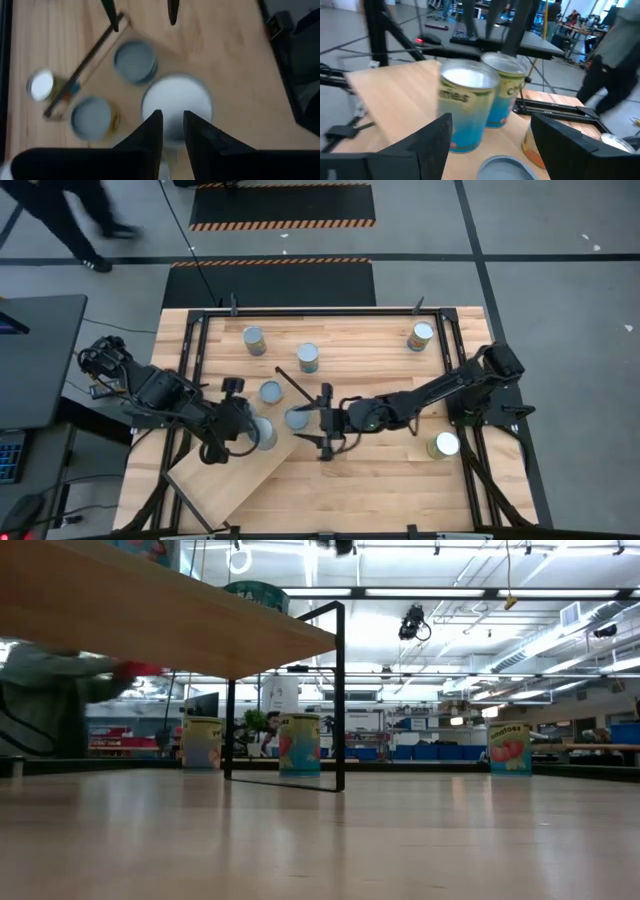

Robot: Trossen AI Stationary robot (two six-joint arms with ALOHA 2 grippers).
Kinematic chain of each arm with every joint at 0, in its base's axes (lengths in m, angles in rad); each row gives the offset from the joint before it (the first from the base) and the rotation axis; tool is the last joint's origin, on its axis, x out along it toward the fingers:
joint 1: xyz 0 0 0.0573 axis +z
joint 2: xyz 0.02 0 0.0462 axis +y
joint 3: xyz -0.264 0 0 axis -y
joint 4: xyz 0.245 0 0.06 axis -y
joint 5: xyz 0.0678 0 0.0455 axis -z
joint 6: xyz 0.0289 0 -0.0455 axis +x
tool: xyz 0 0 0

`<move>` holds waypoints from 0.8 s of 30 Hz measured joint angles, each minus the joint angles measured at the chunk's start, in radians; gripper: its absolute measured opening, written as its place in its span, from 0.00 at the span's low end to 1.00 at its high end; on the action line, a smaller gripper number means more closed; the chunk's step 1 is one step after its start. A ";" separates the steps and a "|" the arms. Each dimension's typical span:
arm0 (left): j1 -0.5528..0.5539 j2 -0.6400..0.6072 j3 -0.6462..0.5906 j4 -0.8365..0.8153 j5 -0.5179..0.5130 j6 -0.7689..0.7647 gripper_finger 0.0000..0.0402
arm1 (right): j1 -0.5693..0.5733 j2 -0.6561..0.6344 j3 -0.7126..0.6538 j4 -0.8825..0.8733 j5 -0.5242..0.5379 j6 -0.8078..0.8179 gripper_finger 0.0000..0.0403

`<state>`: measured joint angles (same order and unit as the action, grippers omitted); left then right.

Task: Pick and place cans onto a shelf
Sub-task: Adjust the canned cherries on the shelf

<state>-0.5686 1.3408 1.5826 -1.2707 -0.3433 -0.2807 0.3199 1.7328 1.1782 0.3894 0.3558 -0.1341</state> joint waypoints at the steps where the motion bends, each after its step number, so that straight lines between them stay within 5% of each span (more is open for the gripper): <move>1: 0.000 0.000 -0.007 0.028 0.000 0.019 0.20 | 0.011 -0.019 0.000 -0.024 0.012 0.000 0.69; 11: 0.023 0.071 -0.026 0.063 -0.023 0.084 0.14 | 0.108 -0.132 0.001 -0.240 0.126 0.010 0.69; 24: 0.031 0.143 -0.023 0.063 -0.015 0.084 0.12 | 0.185 -0.140 0.001 -0.261 0.176 0.007 0.69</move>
<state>-0.5376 1.4841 1.5597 -1.2080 -0.3584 -0.1963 0.5045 1.5929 1.1790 0.1287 0.5315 -0.1268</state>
